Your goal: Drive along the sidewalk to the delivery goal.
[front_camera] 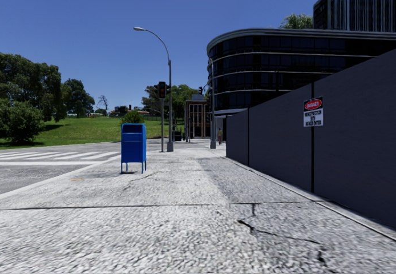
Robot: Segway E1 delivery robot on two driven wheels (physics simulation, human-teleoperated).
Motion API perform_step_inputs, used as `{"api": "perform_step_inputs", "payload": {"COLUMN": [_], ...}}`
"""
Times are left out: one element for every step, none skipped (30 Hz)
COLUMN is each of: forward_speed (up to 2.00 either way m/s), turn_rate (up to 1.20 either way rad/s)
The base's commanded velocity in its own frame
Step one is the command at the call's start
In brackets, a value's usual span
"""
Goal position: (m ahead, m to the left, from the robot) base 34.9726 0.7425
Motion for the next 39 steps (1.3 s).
{"api": "perform_step_inputs", "payload": {"forward_speed": [1.99, 1.99, 1.99, 1.99, 1.99, 1.99, 1.99, 1.99, 1.99, 1.99, 1.99, 1.99, 1.99, 1.99, 1.99, 1.99, 1.99, 1.99, 1.99, 1.99, 1.99, 1.99, 1.99, 1.99, 1.99, 1.99, 1.99, 1.99, 1.99, 1.99, 1.99, 1.99, 1.99, 1.99, 1.99, 1.99, 1.99, 1.99, 1.99], "turn_rate": [0.0, 0.0, 0.0, 0.0, 0.0, 0.0, 0.0, 0.0, 0.0, 0.0, 0.0, 0.0, 0.0, 0.0, 0.0, 0.0, 0.0, 0.0, 0.0, 0.0, 0.0, 0.0, 0.0, 0.0, 0.0, 0.0, 0.0, 0.0, 0.0, 0.0, 0.0, 0.0, 0.0, 0.0, 0.0, 0.0, 0.0, 0.0, 0.0]}}
